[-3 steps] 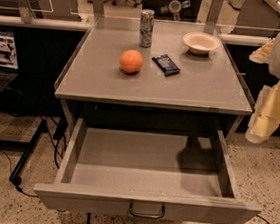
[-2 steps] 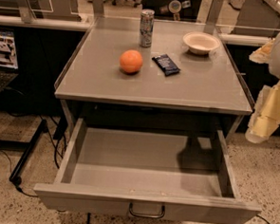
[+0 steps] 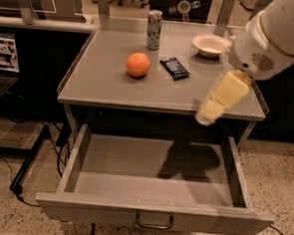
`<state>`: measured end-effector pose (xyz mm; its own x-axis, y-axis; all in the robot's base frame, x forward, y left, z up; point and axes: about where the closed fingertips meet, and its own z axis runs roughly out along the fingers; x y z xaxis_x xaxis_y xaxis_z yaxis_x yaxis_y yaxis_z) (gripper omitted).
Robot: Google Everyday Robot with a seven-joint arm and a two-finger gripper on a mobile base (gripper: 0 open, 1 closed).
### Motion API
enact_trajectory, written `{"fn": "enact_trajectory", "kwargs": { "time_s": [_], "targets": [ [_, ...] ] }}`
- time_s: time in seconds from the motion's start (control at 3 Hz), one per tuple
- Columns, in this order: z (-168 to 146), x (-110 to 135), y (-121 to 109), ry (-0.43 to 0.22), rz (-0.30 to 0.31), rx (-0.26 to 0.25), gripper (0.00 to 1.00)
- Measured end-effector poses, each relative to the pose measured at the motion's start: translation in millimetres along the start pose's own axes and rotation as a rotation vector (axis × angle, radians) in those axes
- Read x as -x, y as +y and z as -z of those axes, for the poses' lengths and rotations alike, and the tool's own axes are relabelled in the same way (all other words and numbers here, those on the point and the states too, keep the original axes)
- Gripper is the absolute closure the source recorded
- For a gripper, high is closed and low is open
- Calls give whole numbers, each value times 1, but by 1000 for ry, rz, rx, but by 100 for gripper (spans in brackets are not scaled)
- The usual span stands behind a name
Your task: Place orange into top drawer
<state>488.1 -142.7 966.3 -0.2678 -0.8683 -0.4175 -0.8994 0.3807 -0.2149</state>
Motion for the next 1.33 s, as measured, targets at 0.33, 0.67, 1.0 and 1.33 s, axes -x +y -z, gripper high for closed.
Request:
{"fn": "enact_trajectory", "kwargs": {
  "time_s": [0.33,0.67,1.0,1.33],
  "targets": [
    [-41,41,-19,-139,-124,71,0],
    [-82,74,-37,-198,-216,100,0],
    [-80,80,-34,-199,-238,89,0],
    [-81,78,-29,-191,-253,31,0]
  ]
}}
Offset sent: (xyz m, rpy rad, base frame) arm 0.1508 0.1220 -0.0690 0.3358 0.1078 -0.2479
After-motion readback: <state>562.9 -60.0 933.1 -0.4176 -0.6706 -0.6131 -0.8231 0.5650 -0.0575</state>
